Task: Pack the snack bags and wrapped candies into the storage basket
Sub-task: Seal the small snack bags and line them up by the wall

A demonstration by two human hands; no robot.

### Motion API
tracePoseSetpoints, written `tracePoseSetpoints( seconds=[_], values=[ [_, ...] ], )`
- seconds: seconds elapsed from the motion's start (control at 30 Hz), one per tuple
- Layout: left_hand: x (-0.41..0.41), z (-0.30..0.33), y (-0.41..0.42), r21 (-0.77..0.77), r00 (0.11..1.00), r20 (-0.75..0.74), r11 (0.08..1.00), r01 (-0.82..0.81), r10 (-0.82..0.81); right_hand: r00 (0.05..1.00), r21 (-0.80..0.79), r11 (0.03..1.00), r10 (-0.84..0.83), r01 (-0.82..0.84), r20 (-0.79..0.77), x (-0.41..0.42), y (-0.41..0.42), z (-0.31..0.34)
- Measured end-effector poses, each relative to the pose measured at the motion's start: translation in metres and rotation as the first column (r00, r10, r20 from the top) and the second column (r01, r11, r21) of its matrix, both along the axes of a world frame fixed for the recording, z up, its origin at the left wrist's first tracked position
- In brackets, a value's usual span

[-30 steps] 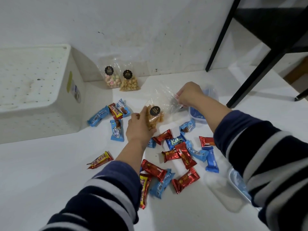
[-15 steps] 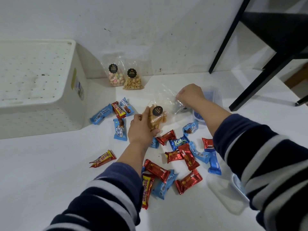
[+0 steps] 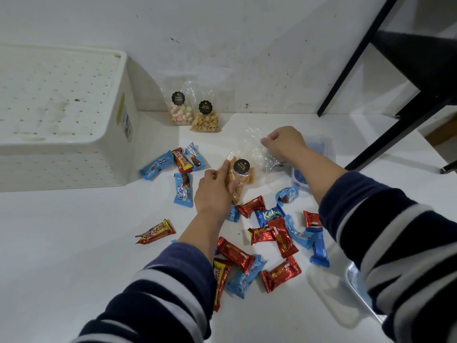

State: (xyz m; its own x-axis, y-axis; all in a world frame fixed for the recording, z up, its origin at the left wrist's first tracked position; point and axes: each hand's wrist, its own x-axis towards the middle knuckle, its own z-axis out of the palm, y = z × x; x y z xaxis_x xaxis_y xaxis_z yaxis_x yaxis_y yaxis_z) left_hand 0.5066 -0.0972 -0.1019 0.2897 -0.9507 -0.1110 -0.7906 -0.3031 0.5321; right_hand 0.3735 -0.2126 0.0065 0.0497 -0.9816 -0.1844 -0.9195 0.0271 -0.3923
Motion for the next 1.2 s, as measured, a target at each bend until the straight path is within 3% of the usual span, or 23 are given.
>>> tracePoseSetpoints(
  seconds=[0.17, 0.37, 1.2],
  values=[
    [-0.002, -0.001, -0.001, 0.008, 1.0, 0.004, 1.0, -0.015, 0.015, 1.0, -0.036, 0.999, -0.008, 0.007, -0.023, 0.005, -0.004, 0.0],
    [-0.004, -0.002, 0.001, 0.001, 1.0, 0.02, 1.0, -0.012, 0.012, 0.995, -0.01, 0.999, 0.032, -0.031, 0.093, 0.011, -0.004, -0.001],
    [-0.009, 0.003, 0.001, 0.035, 0.996, 0.066, 0.998, -0.056, 0.053, 0.975, -0.022, 0.994, 0.106, -0.103, 0.195, 0.027, -0.015, 0.006]
  ],
)
